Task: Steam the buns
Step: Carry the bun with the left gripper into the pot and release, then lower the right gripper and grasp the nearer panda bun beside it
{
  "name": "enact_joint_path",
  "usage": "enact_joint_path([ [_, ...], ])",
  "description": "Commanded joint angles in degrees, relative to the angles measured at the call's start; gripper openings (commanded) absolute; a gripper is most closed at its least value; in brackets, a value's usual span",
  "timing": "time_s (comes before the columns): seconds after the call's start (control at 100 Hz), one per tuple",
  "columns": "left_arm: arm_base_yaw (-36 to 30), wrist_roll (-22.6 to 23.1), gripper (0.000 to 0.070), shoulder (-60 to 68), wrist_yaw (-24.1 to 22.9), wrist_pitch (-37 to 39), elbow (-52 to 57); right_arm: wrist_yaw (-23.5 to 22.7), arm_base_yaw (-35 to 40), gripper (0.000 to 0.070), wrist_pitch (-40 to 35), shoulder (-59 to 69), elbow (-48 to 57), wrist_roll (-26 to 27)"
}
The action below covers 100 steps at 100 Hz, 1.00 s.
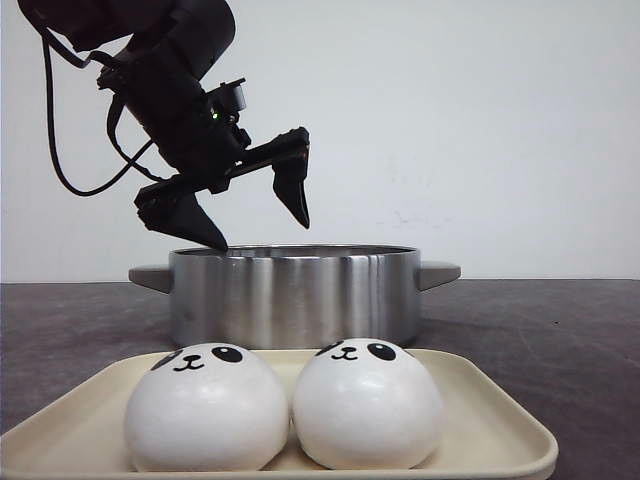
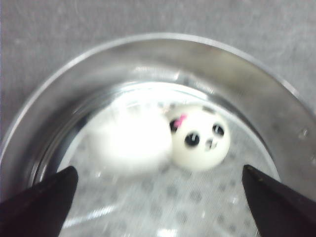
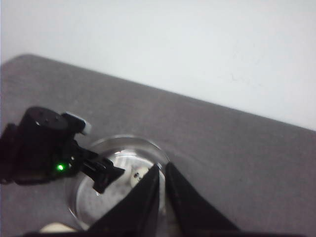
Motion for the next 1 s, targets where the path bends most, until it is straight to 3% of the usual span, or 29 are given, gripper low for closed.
enact_joint_path([
  [0.0,-0.1,0.5,0.0677,-0.9,0.1,-3.2,2.1,0.1,0.6,0.0013,-1.0,1.5,0.2,1.0],
  [0.2,-0.1,-0.7,0.0672,-8.5,0.0,-9.4,3.5,-1.0,0.5,0.0013,-1.9,2.6,-8.3,2.5],
  [0.53,-0.1,1.7,0.0671,-30.1,0.0,-13.4,3.5,-18.8,0.6,0.0020,12.3,3.8,-34.8,17.3],
  [0.58,-0.1,2.5,0.0670,-33.1,0.0,-14.4,3.5,-22.4,0.7,0.0103,13.9,4.7,-37.5,19.8],
  [0.67,-0.1,4.0,0.0669,-37.7,0.0,-16.0,3.5,-27.3,0.7,0.0366,14.6,7.0,-40.7,22.5],
  [0.71,-0.1,4.1,0.0666,-39.3,0.0,-16.3,3.5,-28.6,0.7,0.0419,14.6,8.0,-41.3,22.7],
  [0.99,-0.1,4.1,0.0666,-46.6,0.0,-18.5,3.5,-33.1,0.7,0.0428,16.5,16.9,-42.0,22.7],
])
